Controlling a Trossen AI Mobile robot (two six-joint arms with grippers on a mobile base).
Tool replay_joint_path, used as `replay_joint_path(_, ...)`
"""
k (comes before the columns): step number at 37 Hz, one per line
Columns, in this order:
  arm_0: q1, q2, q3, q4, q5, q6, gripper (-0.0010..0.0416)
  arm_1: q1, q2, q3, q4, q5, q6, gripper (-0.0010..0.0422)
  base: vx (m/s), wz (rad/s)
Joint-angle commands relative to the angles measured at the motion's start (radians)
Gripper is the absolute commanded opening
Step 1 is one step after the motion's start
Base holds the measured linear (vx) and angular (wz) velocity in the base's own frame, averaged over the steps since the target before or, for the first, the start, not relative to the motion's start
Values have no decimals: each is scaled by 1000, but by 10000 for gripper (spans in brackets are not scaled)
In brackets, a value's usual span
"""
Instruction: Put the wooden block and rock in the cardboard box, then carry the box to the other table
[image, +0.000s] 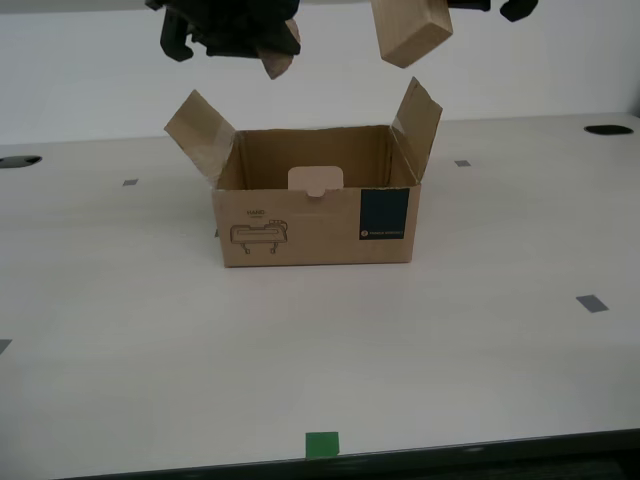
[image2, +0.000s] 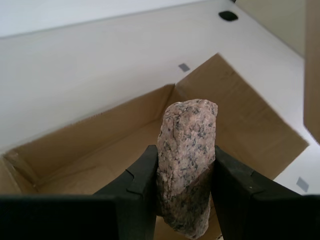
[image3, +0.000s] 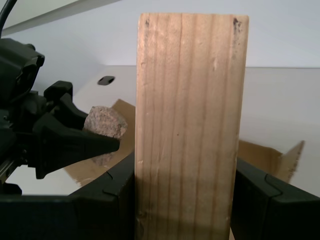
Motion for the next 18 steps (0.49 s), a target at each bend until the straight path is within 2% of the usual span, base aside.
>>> replay_joint_path(1,1,10,-32,81,14,5,-1,-1,39,1,18,4,7,0,0,0)
replay_joint_path(8,3,73,-51,120,16,0,-1,-2,85,1,59,4,11,0,0,0)
replay_joint_path(18,9,143,-20,120,15,1,0,-1,103,0,71,4,12,0,0,0)
